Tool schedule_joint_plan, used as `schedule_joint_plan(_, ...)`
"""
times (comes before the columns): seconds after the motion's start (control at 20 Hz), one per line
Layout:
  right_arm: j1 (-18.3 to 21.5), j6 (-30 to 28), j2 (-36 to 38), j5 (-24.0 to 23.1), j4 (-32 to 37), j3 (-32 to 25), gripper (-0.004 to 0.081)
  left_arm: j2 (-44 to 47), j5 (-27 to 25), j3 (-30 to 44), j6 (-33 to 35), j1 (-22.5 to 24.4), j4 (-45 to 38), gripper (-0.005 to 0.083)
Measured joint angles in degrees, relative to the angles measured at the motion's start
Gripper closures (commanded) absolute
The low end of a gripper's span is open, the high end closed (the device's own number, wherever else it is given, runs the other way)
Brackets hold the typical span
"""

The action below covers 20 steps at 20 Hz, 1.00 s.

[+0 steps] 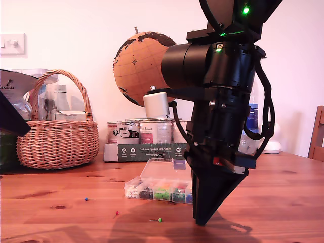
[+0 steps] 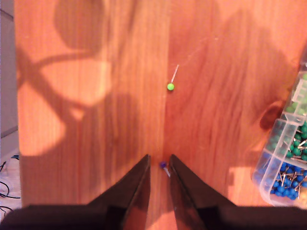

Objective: Sort the loose pins on the table into their correct compartments

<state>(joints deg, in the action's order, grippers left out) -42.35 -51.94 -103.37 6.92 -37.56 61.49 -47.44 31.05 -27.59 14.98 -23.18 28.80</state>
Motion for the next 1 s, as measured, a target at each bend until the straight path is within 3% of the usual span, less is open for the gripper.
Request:
schedule_joint_plan(0.3,0.0,-0.2,0.0,-0.4,0.1,0.0,0.0777,0.0,0.0,0.0,-0.3,0.0,0.0,0.0797)
schedule_joint_plan(0.6,0.0,-0.1,-0.1,-0.5,0.5,0.0,0.0779,0.0,0.0,0.0,-0.7,0.0,0.0,0.0797)
schedule_joint_plan(1.0,0.0,5.7,-2.0,-1.4,-3.2,3.5,0.0779,0.0,0.0,0.0,-0.7,0.0,0.0,0.0797)
